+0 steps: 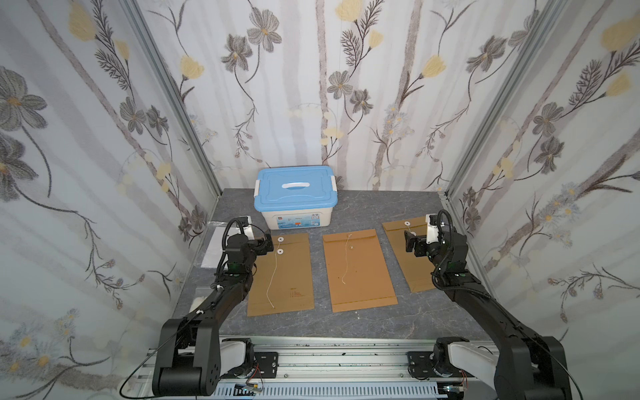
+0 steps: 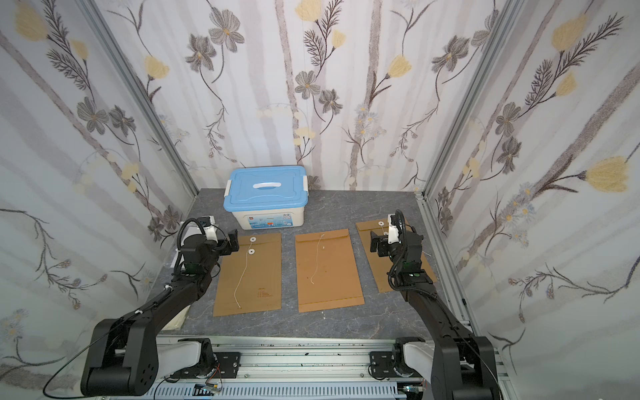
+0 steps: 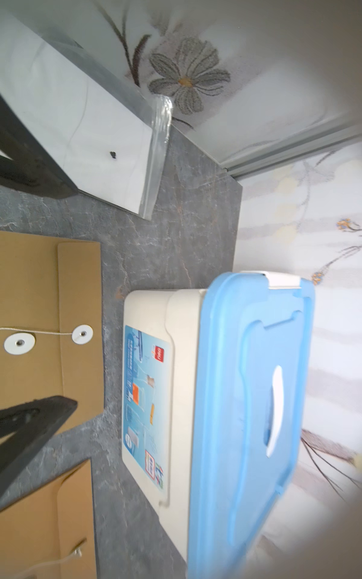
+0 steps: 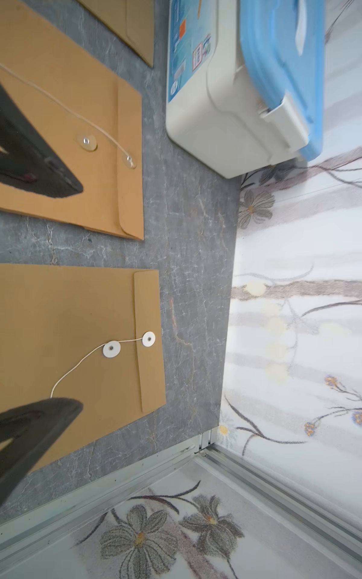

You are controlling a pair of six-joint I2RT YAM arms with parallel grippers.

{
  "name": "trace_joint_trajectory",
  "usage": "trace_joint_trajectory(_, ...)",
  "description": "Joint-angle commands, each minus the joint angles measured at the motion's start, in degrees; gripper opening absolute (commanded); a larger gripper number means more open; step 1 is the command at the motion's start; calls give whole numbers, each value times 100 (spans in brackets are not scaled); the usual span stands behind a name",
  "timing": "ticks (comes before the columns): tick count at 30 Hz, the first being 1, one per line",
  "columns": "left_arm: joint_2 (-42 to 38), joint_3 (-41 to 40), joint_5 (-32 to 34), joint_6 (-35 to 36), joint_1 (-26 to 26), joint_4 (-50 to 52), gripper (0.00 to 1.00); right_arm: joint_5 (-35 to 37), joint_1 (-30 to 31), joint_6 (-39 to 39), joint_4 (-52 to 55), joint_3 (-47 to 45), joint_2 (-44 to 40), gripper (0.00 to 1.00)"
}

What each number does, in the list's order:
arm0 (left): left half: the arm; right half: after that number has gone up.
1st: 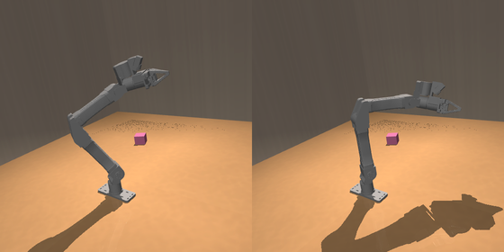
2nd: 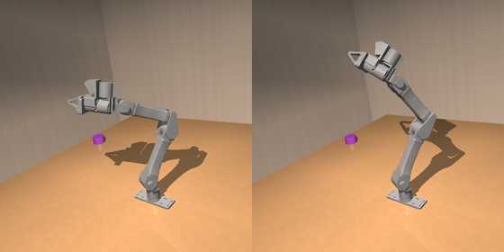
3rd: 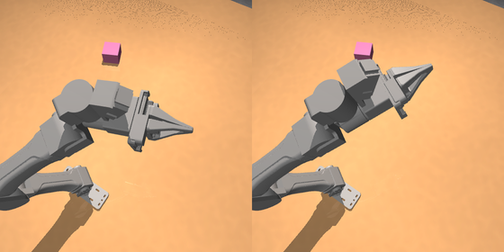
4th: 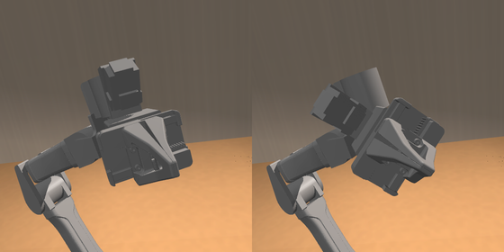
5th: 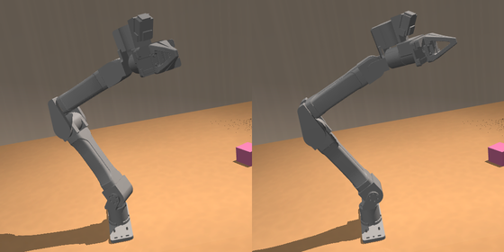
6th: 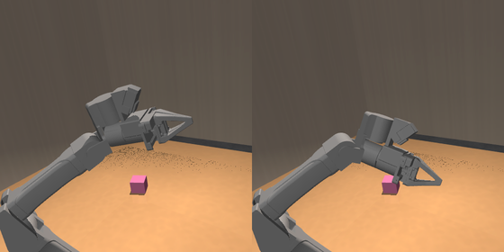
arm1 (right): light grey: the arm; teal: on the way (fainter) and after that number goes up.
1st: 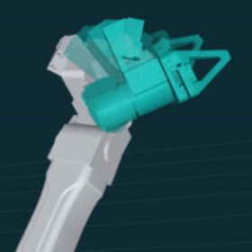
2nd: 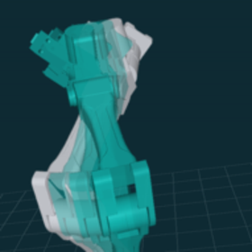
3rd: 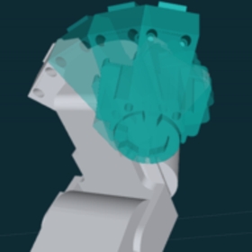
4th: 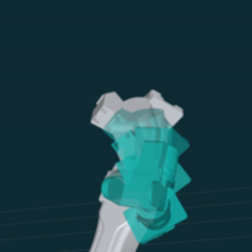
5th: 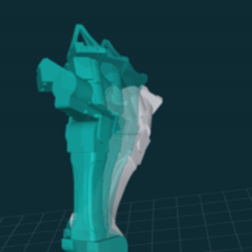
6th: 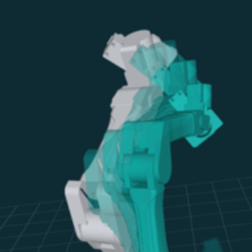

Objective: Close the mouth of the file bag
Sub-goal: Pick up the file bag from the center of the board.

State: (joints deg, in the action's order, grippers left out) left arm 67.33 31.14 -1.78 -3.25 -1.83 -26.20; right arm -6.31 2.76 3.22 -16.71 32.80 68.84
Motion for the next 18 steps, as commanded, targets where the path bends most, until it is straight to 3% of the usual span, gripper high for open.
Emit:
trace_joint_trajectory(1,-336,303,-355,-771,-55,510,100,-32,-3,556,648,238,-594,100)
trace_joint_trajectory(5,-467,1174,113,-1766,-435,1898,100,811,-20,1187,1667,669,-1183,100)
trace_joint_trajectory(7,-479,1446,-140,-1962,-502,2325,100,633,-95,1308,1686,704,-1409,100)
trace_joint_trajectory(10,-604,1542,-400,-2762,-512,2644,100,1076,-148,2383,1866,577,-1792,100)
trace_joint_trajectory(16,-946,1301,-923,-3709,-544,2419,100,129,-202,2970,1648,76,-2499,100)
trace_joint_trajectory(18,-1044,1333,-1139,-3839,-572,2550,100,-600,-206,2739,1936,190,-2453,100)
